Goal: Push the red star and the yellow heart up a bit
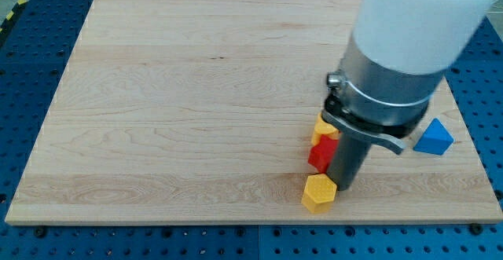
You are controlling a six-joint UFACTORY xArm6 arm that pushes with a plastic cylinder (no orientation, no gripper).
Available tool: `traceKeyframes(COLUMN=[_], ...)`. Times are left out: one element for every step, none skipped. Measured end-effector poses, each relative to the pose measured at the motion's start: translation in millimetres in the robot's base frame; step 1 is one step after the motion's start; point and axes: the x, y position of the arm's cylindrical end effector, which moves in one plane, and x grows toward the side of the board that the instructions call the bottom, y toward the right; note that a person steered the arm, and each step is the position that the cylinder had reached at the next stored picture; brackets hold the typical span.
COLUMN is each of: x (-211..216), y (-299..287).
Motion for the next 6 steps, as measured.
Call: traceKeyframes(x=[-11.1,6.1,13.6,13.6,5.8,-25.7], y=[-6.1,11.5,15.1,4.1,-4.8,-12.0])
